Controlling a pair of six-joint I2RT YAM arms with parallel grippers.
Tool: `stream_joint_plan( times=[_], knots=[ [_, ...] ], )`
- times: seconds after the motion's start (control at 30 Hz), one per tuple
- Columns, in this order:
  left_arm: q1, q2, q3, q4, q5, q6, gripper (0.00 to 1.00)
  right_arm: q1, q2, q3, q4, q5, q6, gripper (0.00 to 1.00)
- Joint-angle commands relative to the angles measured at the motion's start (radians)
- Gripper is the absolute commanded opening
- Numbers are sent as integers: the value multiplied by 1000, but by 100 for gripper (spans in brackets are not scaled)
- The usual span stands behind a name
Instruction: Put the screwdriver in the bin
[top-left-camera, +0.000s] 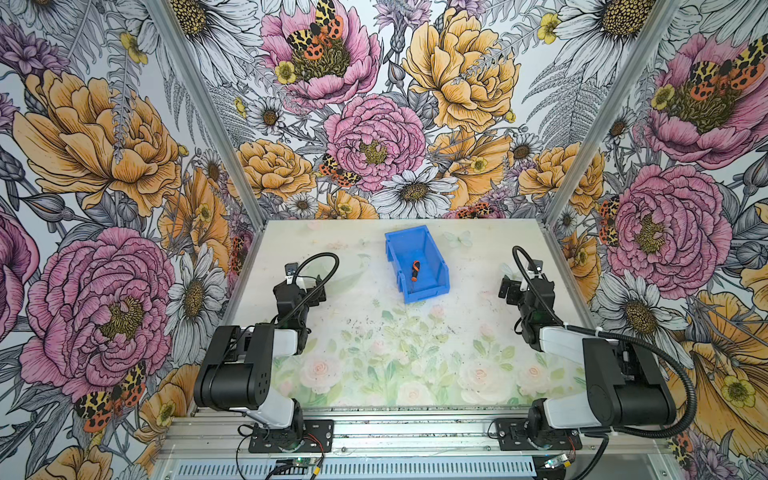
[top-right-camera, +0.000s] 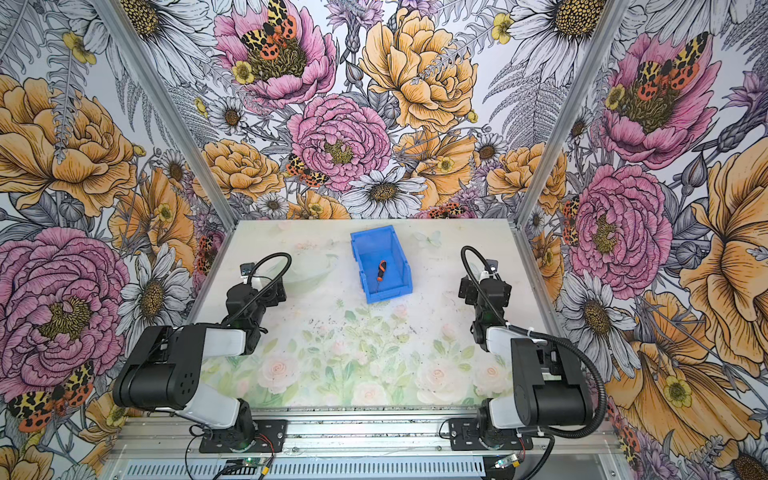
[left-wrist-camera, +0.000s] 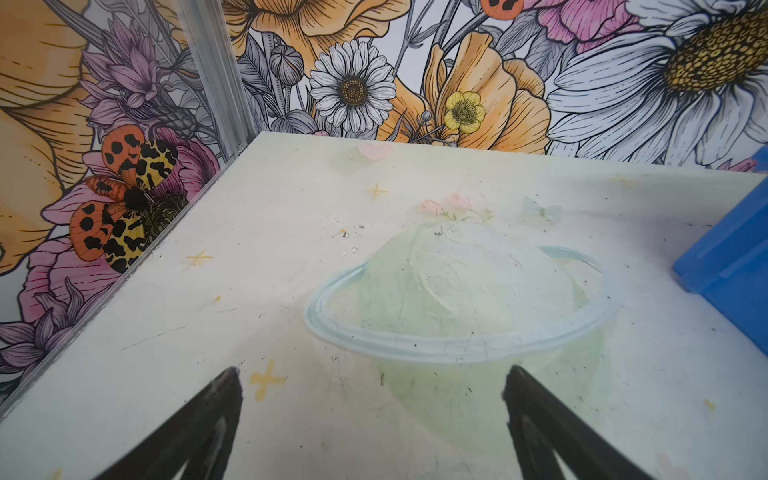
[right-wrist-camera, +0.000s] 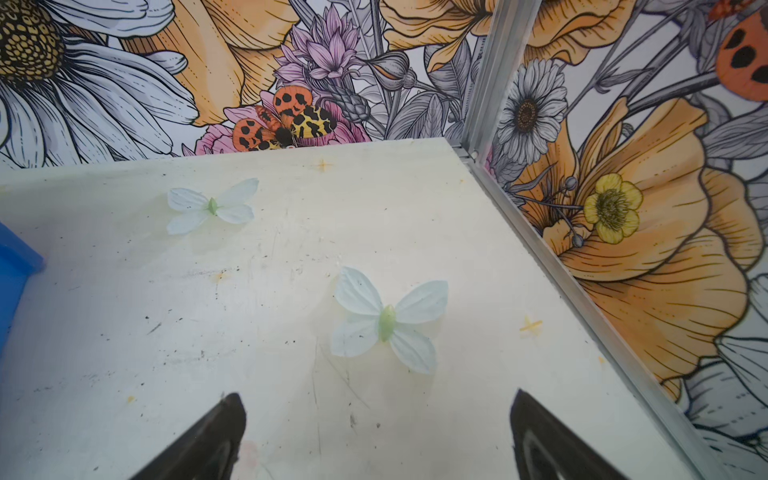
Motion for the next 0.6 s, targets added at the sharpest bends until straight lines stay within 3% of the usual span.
stream_joint_plan(
  times=[0.0, 0.13, 0.57],
  knots=[
    [19, 2, -11, 86, 60, -8, 99, -9, 53, -1, 133, -74, -18, 99],
    [15, 10, -20, 114, 49, -6, 99, -6, 81, -42, 234, -49, -20, 100],
    [-14, 10, -20, 115, -16, 9, 99, 8, 77, -53, 245, -30, -26, 99]
  ],
)
